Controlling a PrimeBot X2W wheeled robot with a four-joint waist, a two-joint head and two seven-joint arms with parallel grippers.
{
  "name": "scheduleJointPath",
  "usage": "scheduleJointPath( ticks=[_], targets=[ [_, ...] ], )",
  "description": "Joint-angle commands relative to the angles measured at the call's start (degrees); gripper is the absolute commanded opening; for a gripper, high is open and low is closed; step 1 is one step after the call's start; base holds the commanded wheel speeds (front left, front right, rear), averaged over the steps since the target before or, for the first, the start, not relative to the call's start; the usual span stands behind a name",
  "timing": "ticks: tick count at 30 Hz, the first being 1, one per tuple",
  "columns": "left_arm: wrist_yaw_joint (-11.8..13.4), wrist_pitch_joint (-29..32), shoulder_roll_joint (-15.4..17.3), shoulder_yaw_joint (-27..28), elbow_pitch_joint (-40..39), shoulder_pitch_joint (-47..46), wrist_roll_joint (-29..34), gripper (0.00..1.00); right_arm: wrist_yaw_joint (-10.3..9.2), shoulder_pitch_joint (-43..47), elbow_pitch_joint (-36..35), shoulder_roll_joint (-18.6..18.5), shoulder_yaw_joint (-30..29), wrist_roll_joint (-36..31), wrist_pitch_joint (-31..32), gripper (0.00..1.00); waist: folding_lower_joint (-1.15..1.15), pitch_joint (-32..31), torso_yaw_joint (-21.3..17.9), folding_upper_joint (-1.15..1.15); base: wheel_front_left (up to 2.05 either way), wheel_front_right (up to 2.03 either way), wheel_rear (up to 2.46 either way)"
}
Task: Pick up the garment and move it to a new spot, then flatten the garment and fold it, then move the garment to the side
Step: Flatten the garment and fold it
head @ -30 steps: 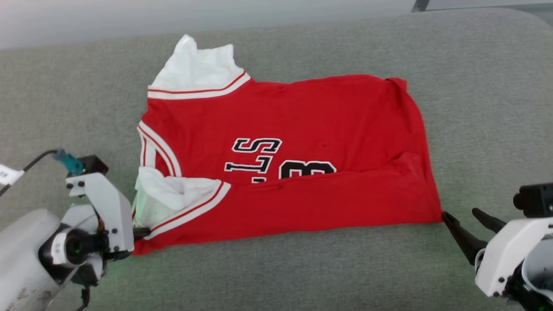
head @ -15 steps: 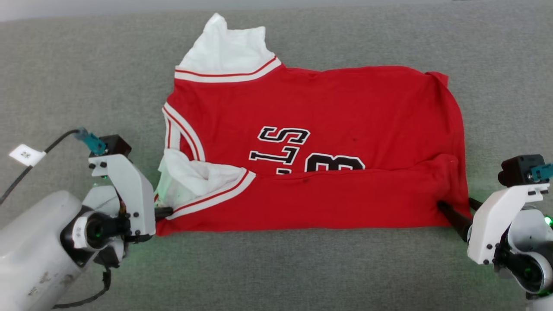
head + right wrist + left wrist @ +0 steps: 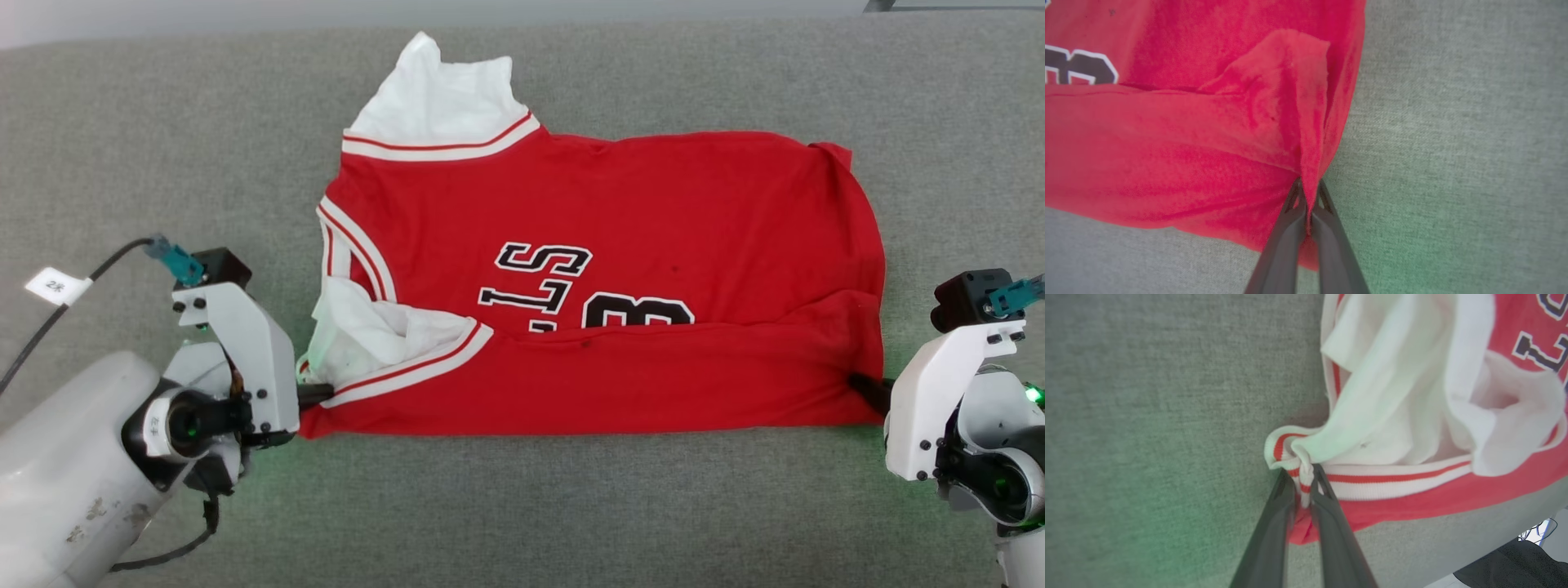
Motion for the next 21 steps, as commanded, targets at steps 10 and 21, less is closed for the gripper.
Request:
scheduleJointPath(
  ticks=[10, 21],
  targets=[
    [1.70, 0.87, 2.05, 0.02, -1.75, 2.64, -1.34, 0.00, -0.06, 3.41, -3.25, -2.56, 0.29, 1.64, 3.89, 0.00, 0.00, -4.67, 0.49, 0.00, 0.00, 0.00, 0.00],
    [5.43, -0.56, 6.71, -0.39, -11.56, 8.67, -2.02, 0.00, -0.06, 10.07, -9.45, -4.17, -1.89, 2.96, 7.46, 0.00, 0.00, -7.29, 1.55, 0.00, 0.00, 0.00, 0.00]
  ],
)
